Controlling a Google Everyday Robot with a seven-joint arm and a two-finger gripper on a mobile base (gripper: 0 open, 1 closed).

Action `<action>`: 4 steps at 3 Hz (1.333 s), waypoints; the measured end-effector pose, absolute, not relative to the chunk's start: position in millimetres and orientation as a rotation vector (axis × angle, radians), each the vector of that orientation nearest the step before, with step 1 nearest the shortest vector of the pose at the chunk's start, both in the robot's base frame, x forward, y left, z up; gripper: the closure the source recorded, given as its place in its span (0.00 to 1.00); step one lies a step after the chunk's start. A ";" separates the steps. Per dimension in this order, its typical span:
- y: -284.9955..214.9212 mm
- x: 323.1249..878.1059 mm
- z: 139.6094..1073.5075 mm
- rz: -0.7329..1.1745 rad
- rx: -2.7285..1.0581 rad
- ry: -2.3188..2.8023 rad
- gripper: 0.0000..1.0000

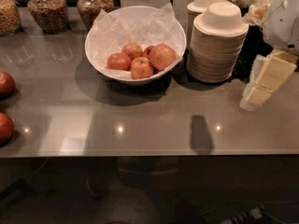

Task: Pick apple from white bowl

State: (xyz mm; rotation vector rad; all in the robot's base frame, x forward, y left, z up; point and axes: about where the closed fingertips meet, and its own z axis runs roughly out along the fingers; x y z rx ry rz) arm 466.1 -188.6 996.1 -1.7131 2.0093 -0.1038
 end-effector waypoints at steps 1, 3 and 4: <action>-151.5 498.0 1013.5 -0.102 -1.748 1.841 0.00; -87.3 557.5 1019.7 -0.059 -1.822 1.683 0.00; -61.5 581.4 1012.9 -0.042 -1.844 1.681 0.00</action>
Offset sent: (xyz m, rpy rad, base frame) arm 0.1019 0.1129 0.0289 0.1058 -0.1709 0.2748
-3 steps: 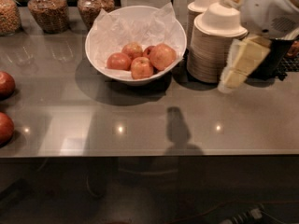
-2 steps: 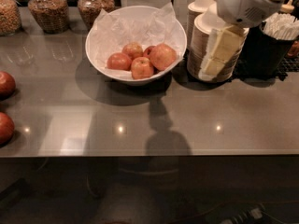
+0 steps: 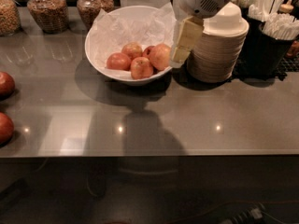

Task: Pick apple from white bowl

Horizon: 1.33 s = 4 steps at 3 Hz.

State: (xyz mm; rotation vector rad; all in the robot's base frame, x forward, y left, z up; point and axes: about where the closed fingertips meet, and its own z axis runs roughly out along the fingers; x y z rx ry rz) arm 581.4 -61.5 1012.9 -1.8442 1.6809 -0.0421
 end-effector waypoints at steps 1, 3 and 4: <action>-42.9 605.6 1002.4 -0.021 -1.811 1.755 0.00; -25.3 628.2 988.6 0.019 -1.736 1.855 0.00; -24.8 625.9 988.1 -0.011 -1.735 1.863 0.00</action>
Offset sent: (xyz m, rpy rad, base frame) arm 0.0749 0.0508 -0.0390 0.0565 0.1465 -0.2141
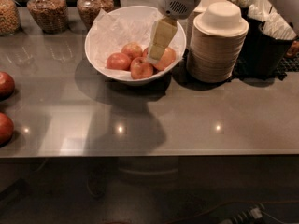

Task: Pick apple from white bowl

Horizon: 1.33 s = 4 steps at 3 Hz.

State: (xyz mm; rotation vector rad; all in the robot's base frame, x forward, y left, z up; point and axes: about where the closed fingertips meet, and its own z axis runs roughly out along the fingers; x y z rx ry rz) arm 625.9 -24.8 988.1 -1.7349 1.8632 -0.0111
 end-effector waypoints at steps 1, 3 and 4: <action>-32.7 627.3 982.8 -0.054 -1.679 1.893 0.00; -55.8 638.8 957.2 -0.061 -1.548 1.971 0.24; -66.3 643.3 945.7 -0.052 -1.501 2.001 0.25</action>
Offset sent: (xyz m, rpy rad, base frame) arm 0.0136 -0.0369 -0.0325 0.0390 -0.0353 -0.1943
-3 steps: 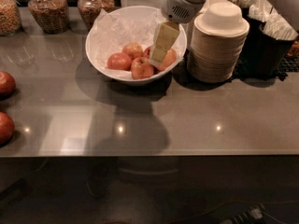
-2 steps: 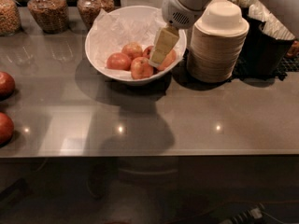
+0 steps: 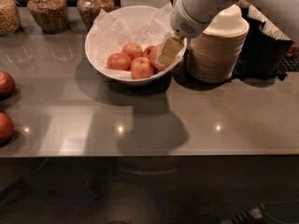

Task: Pick apple from white bowl

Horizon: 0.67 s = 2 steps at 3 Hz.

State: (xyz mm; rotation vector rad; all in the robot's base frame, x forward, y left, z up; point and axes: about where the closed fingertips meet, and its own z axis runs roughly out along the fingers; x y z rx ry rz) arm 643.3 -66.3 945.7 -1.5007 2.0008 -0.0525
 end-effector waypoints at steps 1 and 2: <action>-73.0 647.0 936.6 -0.040 -1.470 2.021 0.24; -74.9 651.0 926.3 -0.018 -1.454 2.037 0.26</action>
Offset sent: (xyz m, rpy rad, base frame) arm 0.0130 -0.0144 -0.0303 0.0513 0.0383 -0.0538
